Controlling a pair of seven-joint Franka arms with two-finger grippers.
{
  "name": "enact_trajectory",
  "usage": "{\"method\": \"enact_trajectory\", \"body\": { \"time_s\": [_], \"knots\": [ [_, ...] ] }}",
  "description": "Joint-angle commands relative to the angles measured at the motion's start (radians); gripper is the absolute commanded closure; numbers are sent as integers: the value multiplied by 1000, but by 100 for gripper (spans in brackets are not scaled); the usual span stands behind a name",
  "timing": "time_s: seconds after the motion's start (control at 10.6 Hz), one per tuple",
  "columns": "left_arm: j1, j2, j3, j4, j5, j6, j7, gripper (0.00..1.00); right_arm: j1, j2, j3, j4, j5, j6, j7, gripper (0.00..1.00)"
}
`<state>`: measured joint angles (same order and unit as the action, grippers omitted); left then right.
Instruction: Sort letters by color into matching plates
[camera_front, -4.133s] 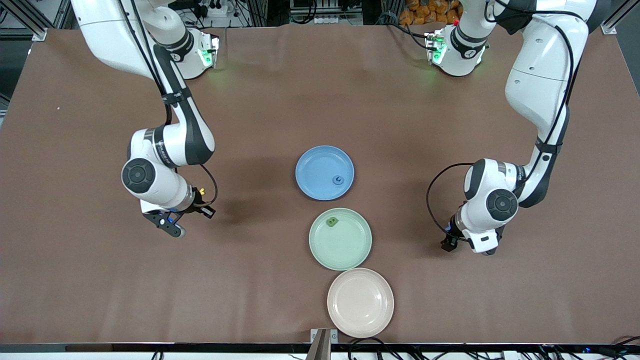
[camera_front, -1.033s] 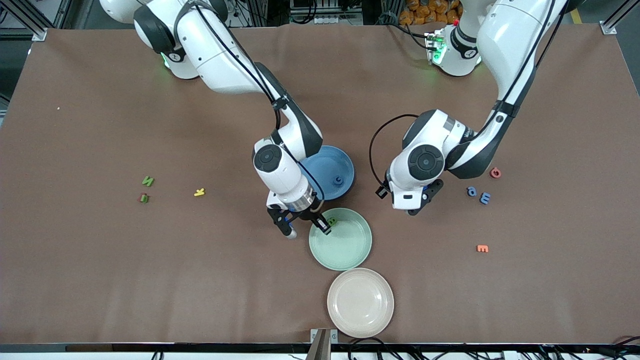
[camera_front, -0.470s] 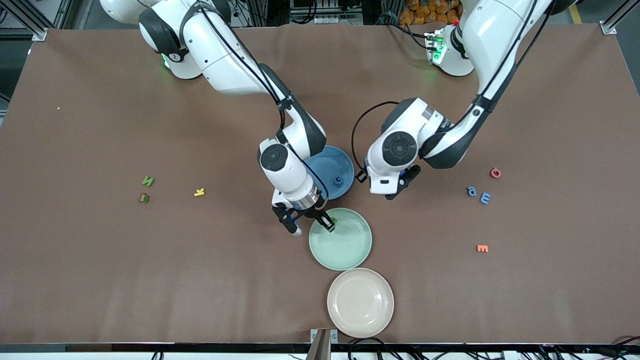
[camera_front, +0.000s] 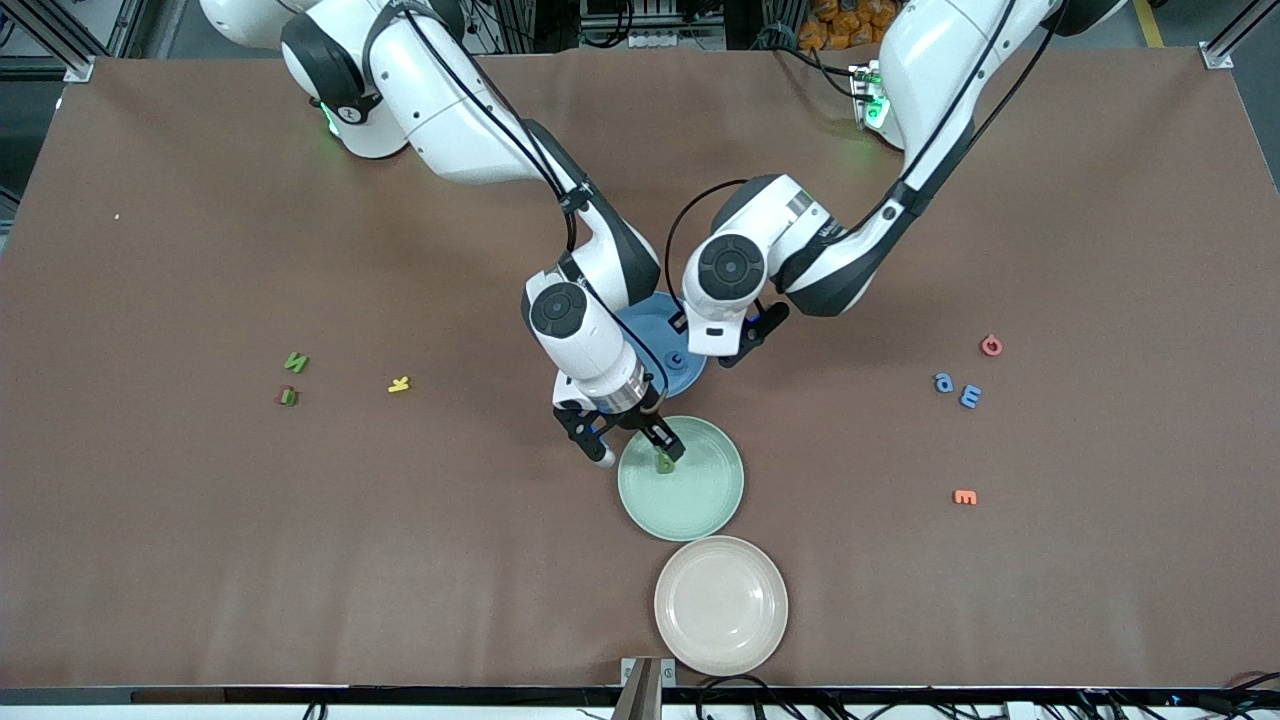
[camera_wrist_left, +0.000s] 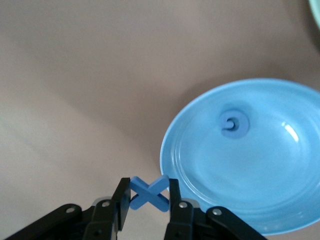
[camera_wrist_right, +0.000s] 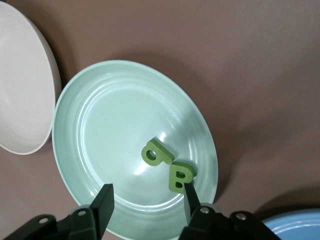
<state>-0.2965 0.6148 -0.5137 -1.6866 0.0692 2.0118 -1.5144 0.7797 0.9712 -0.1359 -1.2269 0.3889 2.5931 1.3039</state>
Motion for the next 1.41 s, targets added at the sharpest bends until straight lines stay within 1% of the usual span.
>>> {"method": "enact_trajectory", "body": {
  "time_s": [0.0, 0.09, 0.19, 0.28, 0.38, 0.47, 0.75, 0.85, 1.13, 1.22, 1.31],
  "knots": [
    [-41, 8, 3, 10, -26, 48, -36, 100, -39, -86, -17, 7, -27, -257, -35, 36],
    [-50, 9, 3, 10, -26, 73, -39, 100, -46, -112, -25, 10, -24, -331, -55, 37],
    [-62, 20, 3, 13, -26, 85, -41, 100, -81, -141, -22, 10, -21, -359, -61, 37],
    [-69, 22, 3, 13, -25, 96, -40, 100, -91, -166, -22, 9, -21, -364, -75, 39],
    [-66, 32, 3, 15, -19, 99, -32, 44, -102, -192, -24, 6, -18, -399, -119, 40],
    [-70, 39, 3, 15, -8, 99, -21, 0, -120, -212, -24, 6, -15, -460, -159, 41],
    [-70, 33, 7, 15, -8, 99, -20, 0, -160, -262, -31, -2, -13, -563, -241, 41],
    [-64, 26, 10, 16, -6, 99, -27, 0, -160, -266, -45, -2, -13, -586, -262, 41],
    [-20, -4, 50, 2, 21, 79, -32, 0, -162, -267, -70, -26, -27, -671, -344, 41],
    [11, -6, 50, 2, 38, 55, -20, 0, -172, -288, -79, -72, -27, -695, -386, 42],
    [46, -12, 47, 2, 76, 35, 2, 0, -197, -336, -79, -165, -30, -693, -461, 42]
  ]
}}
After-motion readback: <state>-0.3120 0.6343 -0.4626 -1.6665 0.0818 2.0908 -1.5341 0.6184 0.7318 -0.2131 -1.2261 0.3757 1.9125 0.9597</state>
